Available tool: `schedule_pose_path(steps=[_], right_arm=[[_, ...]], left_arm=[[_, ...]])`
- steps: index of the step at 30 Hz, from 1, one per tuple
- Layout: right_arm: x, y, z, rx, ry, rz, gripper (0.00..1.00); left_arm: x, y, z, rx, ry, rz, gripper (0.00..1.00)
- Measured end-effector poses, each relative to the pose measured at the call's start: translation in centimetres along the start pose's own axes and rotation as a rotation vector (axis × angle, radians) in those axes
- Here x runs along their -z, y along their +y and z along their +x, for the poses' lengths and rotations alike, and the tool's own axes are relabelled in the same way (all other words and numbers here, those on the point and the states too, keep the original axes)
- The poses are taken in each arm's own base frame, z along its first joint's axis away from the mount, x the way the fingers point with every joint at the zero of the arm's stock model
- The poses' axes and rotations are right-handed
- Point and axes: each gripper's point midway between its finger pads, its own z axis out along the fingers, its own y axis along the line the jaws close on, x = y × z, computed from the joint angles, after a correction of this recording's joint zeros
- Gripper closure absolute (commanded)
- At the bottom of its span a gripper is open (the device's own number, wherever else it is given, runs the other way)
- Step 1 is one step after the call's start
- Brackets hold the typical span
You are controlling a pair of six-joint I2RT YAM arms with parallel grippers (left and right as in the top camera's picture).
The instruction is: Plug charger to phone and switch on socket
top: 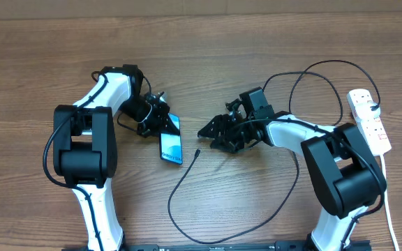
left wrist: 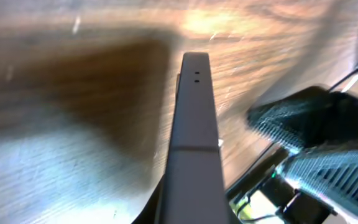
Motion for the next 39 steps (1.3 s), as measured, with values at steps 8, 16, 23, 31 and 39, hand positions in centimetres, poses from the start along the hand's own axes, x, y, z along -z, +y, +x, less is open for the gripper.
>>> schedule_pose_path(steps=[8, 16, 23, 31, 39], right_arm=[[0.4, 1.9, -0.8, 0.086, -0.036, -0.043, 0.0], [0.2, 1.1, -0.5, 0.086, -0.024, -0.019, 0.42], [-0.1, -1.2, -0.6, 0.006, -0.042, 0.068, 0.79], [1.7, -3.1, 2.1, -0.205, 0.058, 0.282, 0.8], [0.8, -1.1, 4.1, -0.105, -0.035, 0.517, 0.5]], left_arm=[[0.1, -1.0, 2.1, -0.022, 0.078, 0.063, 0.96], [0.2, -1.8, 2.2, -0.066, 0.079, 0.11, 0.96], [0.4, -1.9, 2.1, -0.061, 0.074, 0.127, 0.96], [2.3, -2.4, 1.1, -0.056, 0.017, 0.267, 0.96], [2.9, -2.3, 0.9, -0.049, 0.001, 0.296, 0.96]])
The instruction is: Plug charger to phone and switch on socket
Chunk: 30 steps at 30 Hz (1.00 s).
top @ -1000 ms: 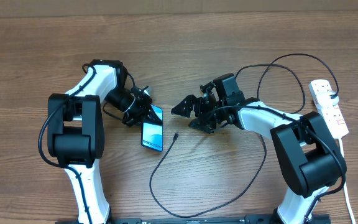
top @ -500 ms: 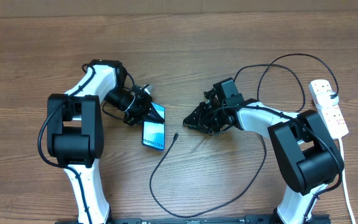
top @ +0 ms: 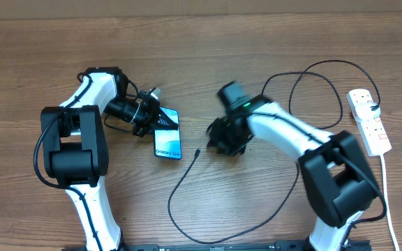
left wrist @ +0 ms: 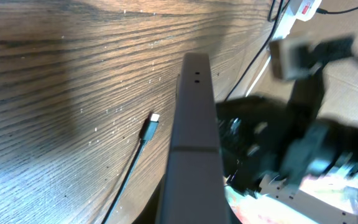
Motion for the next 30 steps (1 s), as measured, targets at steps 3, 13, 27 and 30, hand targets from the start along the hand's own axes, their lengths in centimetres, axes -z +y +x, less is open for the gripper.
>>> schedule_pose_path(steps=[3, 13, 27, 30], right_arm=[[-1.4, 0.8, 2.0, 0.034, -0.064, 0.077, 0.39], [-2.7, 3.0, 2.1, 0.004, -0.231, 0.079, 0.48], [-3.4, 2.4, 1.7, -0.027, -0.232, 0.113, 0.96], [-3.4, 2.2, 1.7, -0.034, -0.221, 0.114, 0.96]], left_arm=[[0.4, 0.1, 0.0, 0.015, -0.006, 0.012, 0.96], [6.6, 2.7, -0.8, 0.161, -0.142, 0.126, 0.96], [7.1, 2.8, -0.9, 0.167, -0.156, 0.139, 0.96], [7.1, 2.8, -0.9, 0.166, -0.157, 0.138, 0.96]])
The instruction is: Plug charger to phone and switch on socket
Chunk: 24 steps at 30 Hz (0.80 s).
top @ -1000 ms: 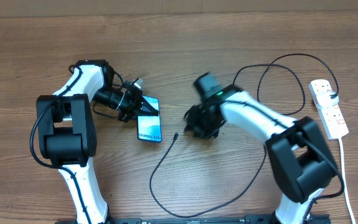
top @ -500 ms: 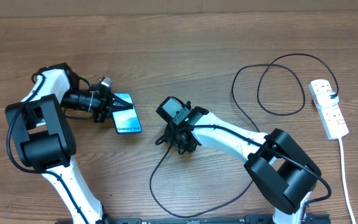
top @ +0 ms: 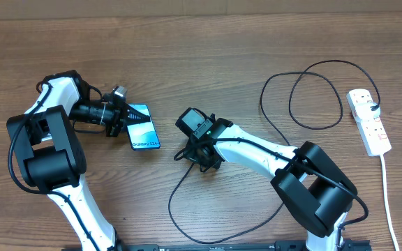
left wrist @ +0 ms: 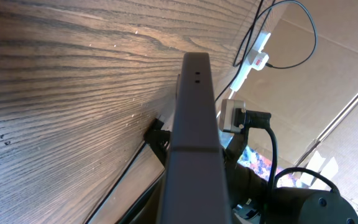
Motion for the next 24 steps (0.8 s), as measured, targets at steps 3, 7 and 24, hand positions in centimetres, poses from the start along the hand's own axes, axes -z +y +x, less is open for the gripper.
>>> schedule_pose_path(steps=[3, 7, 24], right_arm=[[0.0, 0.0, 0.0, 0.004, 0.005, -0.003, 0.96], [0.0, 0.2, -0.1, 0.021, 0.004, -0.01, 0.96], [0.0, 0.1, -1.9, 0.056, 0.002, -0.04, 0.96]], left_arm=[[0.0, 0.0, 0.0, -0.007, -0.001, 0.0, 0.96], [0.0, 0.0, 0.0, -0.023, -0.001, 0.0, 0.96], [0.0, 0.1, -0.6, -0.087, -0.019, -0.002, 0.96]])
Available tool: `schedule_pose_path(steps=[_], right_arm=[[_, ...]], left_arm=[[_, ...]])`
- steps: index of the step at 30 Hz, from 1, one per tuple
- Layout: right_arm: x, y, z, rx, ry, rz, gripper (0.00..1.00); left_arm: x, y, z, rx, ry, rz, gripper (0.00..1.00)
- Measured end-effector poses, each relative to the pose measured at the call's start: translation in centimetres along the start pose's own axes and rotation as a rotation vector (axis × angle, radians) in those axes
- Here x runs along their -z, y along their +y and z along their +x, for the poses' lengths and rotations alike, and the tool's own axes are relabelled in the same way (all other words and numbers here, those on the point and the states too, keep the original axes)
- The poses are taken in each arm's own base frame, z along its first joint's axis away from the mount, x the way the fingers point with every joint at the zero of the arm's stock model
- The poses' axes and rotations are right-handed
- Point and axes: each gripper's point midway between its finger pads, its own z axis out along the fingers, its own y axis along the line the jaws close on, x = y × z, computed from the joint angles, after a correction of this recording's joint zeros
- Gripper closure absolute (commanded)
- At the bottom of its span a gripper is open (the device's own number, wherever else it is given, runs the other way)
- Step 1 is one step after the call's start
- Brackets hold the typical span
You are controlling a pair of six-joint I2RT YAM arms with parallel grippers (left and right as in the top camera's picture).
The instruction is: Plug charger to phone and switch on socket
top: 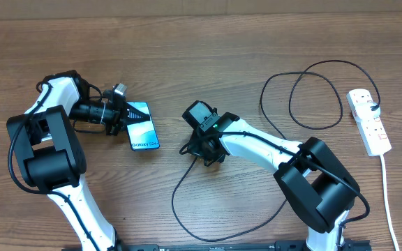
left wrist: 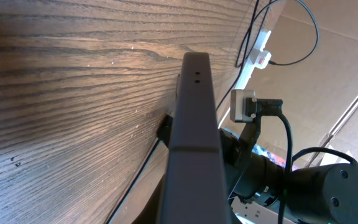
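The phone [top: 144, 130] lies screen-up at the left, and my left gripper [top: 127, 119] is shut on its far end. In the left wrist view its dark edge [left wrist: 194, 124] runs up the middle of the frame. The black charger cable [top: 175, 192] loops over the table to the white socket strip [top: 368, 122] at the right. My right gripper [top: 195, 147] is down at the cable's free end, shut on the charger plug [left wrist: 164, 129]. The plug tip points left toward the phone, a short gap away.
The cable's far coil [top: 313, 97] lies between the right arm and the socket strip, whose white lead [top: 388, 202] runs off the front right. Bare wooden table [top: 208, 49] lies behind both arms. Cardboard walls [left wrist: 328, 56] stand beyond the table.
My right gripper has shifted slightly back and right, with the plug end a little higher on the table. The left gripper and phone have not moved.
The left gripper held the phone near the table's middle, with the right gripper just right of the loose cable end. Then the phone was further left and the right gripper stood over the cable end. Then the phone was at the left and the right gripper was on the plug, as now.
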Motion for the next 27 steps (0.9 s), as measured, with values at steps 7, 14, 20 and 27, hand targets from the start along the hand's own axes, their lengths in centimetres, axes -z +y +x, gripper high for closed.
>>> schedule_pose_path(steps=[7, 14, 20, 27], right_arm=[[0.0, 0.1, -0.1, 0.029, 0.006, -0.012, 0.96], [0.5, -1.1, 0.2, 0.106, 0.044, 0.015, 0.96], [2.6, -0.2, 0.8, 0.216, 0.069, -0.055, 0.96], [10.4, 0.5, 1.4, 0.383, 0.04, -0.196, 0.96]], left_arm=[[0.0, -0.4, 0.0, -0.007, -0.001, 0.02, 0.96], [-1.0, -2.5, 0.8, -0.031, 0.029, 0.105, 0.96], [-1.8, -5.9, 3.1, -0.04, 0.092, 0.239, 0.96], [-1.3, -8.4, 3.9, -0.098, 0.072, 0.36, 0.96]])
